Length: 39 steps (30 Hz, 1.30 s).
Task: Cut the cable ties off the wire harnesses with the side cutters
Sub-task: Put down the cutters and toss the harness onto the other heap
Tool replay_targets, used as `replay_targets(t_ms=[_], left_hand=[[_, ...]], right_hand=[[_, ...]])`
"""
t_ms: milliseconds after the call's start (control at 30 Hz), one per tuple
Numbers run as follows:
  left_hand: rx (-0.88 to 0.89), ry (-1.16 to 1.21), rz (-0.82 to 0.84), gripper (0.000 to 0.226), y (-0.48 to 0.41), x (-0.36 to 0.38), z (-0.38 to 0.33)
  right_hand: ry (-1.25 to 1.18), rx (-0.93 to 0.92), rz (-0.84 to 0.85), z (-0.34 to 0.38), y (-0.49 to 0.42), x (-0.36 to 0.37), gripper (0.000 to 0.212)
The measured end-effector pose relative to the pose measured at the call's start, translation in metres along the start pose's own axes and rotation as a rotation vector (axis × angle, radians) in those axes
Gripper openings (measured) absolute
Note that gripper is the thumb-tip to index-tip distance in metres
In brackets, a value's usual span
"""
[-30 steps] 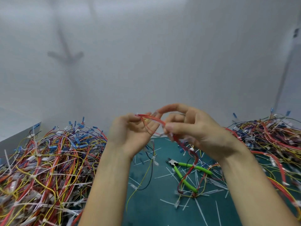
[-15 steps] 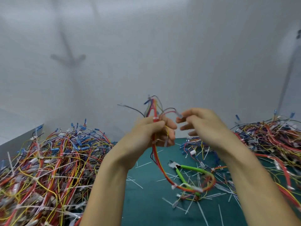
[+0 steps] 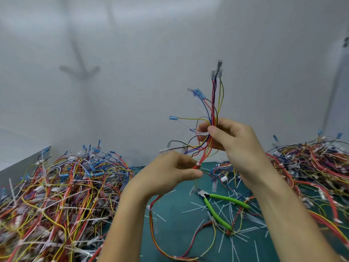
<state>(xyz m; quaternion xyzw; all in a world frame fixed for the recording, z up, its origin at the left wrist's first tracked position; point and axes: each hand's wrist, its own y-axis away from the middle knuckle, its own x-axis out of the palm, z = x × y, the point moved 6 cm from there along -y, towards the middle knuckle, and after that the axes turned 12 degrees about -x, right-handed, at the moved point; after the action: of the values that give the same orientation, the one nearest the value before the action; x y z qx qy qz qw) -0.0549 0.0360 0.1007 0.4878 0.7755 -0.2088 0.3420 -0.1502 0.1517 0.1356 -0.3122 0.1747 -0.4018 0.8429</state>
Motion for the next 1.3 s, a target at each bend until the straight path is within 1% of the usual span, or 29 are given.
replay_targets(t_ms=[100,167,267,300,333,400,467,533,633,733,900,967,1067,1133,1200,1267,1300], left_hand=[[0.027,0.107,-0.096,0.014,0.01,-0.025,0.003],[0.021,0.2,-0.226,0.017,0.016,-0.041,0.005],[0.001,0.375,-0.477,0.018,0.025,-0.062,0.008],[0.017,0.397,-0.537,0.017,0.029,-0.067,0.007],[0.043,0.403,-0.562,0.014,0.031,-0.069,0.004],[0.095,0.394,-0.531,0.015,0.034,-0.068,-0.004],[0.116,0.407,-0.466,0.019,0.032,-0.062,-0.01],[0.13,0.445,-0.441,0.018,0.03,-0.057,-0.015],[0.142,0.578,-0.47,0.012,0.031,-0.058,-0.016],[0.184,0.697,-0.491,0.009,0.037,-0.063,-0.016],[0.239,0.731,-0.595,0.011,0.049,-0.074,-0.019],[0.257,0.762,-0.632,0.006,0.054,-0.078,-0.021],[0.268,0.791,-0.639,0.003,0.059,-0.079,-0.024],[0.262,0.771,-0.634,0.006,0.061,-0.079,-0.027],[0.247,0.749,-0.633,0.018,0.062,-0.079,-0.029],[0.231,0.783,-0.619,0.03,0.062,-0.079,-0.03],[0.228,0.809,-0.608,0.033,0.062,-0.079,-0.03]], right_hand=[[-0.075,-0.021,-0.025,0.002,-0.001,-0.001,0.024],[-0.118,-0.036,-0.019,0.004,-0.001,-0.001,0.025],[-0.169,-0.045,0.003,0.007,-0.001,0.0,0.028],[-0.19,-0.048,0.012,0.008,-0.001,0.001,0.028],[-0.207,-0.054,0.022,0.009,-0.001,0.002,0.028],[-0.228,-0.068,0.046,0.011,0.0,0.005,0.028],[-0.228,-0.082,0.073,0.014,0.001,0.009,0.028],[-0.222,-0.087,0.094,0.016,0.002,0.01,0.028],[-0.245,-0.076,0.106,0.016,0.003,0.009,0.028],[-0.239,-0.063,0.082,0.016,0.002,0.007,0.027],[-0.137,-0.08,0.033,0.015,0.002,0.002,0.018],[-0.129,-0.077,0.03,0.015,0.002,0.002,0.016],[-0.136,-0.08,0.009,0.017,0.002,0.002,0.014],[-0.151,-0.092,-0.016,0.019,0.002,0.002,0.014],[-0.155,-0.108,-0.042,0.022,0.002,0.001,0.014],[-0.172,-0.117,-0.065,0.025,0.002,0.0,0.015],[-0.182,-0.117,-0.073,0.025,0.002,-0.001,0.014]])
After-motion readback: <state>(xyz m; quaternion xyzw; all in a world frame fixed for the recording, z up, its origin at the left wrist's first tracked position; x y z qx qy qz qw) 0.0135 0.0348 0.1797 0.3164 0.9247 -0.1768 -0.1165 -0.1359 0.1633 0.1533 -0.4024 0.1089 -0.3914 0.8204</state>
